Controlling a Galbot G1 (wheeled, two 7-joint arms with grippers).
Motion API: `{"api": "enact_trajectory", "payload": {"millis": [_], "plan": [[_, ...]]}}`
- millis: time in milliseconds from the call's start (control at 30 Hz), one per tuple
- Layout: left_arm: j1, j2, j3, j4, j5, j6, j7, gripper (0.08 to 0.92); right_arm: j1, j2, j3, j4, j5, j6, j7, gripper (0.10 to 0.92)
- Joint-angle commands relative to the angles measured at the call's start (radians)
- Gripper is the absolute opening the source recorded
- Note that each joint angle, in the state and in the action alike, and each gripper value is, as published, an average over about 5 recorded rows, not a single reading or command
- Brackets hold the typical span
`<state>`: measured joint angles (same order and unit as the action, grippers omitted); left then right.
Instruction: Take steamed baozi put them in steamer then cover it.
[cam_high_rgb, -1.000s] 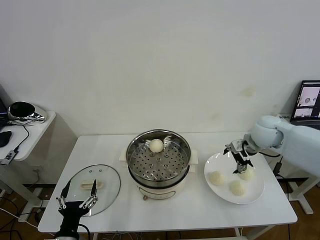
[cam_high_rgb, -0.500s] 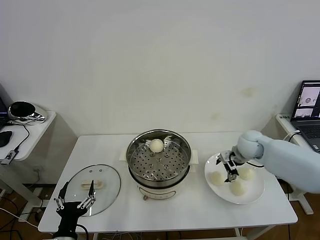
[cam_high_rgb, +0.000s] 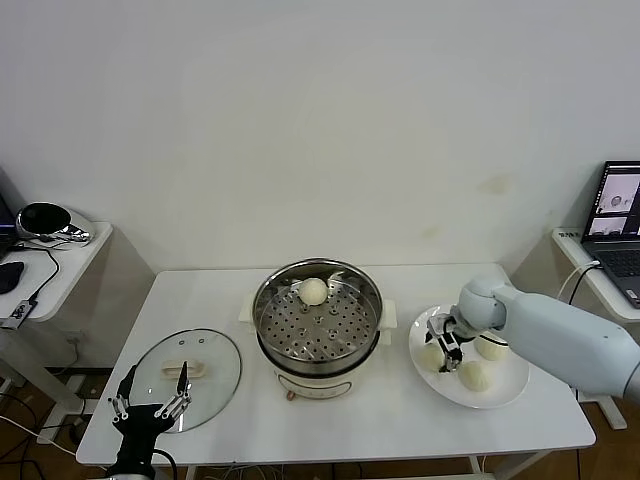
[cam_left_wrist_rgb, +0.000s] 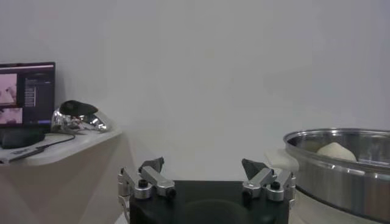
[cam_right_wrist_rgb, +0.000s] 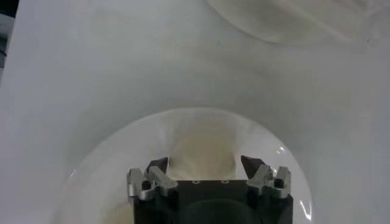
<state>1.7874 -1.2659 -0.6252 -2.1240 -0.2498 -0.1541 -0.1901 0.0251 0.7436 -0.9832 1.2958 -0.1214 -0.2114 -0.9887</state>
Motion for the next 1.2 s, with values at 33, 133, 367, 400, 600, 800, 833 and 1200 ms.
{"api": "enact_trajectory", "payload": {"millis": [33, 133, 367, 400, 600, 800, 833, 1200], "plan": [[0.002, -0.001, 0.001, -0.001, 0.001, -0.002, -0.001, 0.823, -0.017, 0.002, 0.021, -0.009, -0.012, 0.002, -0.009, 0.655], [0.003, 0.001, -0.001, -0.002, 0.001, -0.004, -0.001, 0.823, 0.025, -0.022, 0.007, 0.018, 0.002, 0.002, -0.021, 0.603], [0.001, 0.006, -0.001, -0.005, 0.0, -0.006, -0.001, 0.823, 0.233, -0.108, -0.08, 0.111, 0.087, -0.019, -0.058, 0.533], [0.001, 0.007, 0.0, -0.006, -0.001, -0.006, -0.001, 0.823, 0.269, -0.122, -0.094, 0.127, 0.111, -0.026, -0.064, 0.529], [-0.007, 0.017, 0.007, -0.005, -0.007, -0.006, 0.001, 0.823, 0.602, -0.142, -0.256, 0.23, 0.291, -0.087, -0.075, 0.532], [-0.027, 0.018, 0.019, 0.008, -0.012, -0.006, 0.002, 0.823, 0.83, -0.016, -0.371, 0.324, 0.501, -0.21, -0.011, 0.541], [-0.028, 0.017, 0.021, 0.008, -0.012, -0.006, 0.002, 0.823, 0.848, 0.016, -0.378, 0.334, 0.544, -0.239, 0.006, 0.542], [-0.027, 0.01, 0.018, 0.01, -0.01, -0.022, 0.001, 0.823, 0.73, 0.37, -0.37, 0.263, 0.742, -0.452, 0.163, 0.552]]}}
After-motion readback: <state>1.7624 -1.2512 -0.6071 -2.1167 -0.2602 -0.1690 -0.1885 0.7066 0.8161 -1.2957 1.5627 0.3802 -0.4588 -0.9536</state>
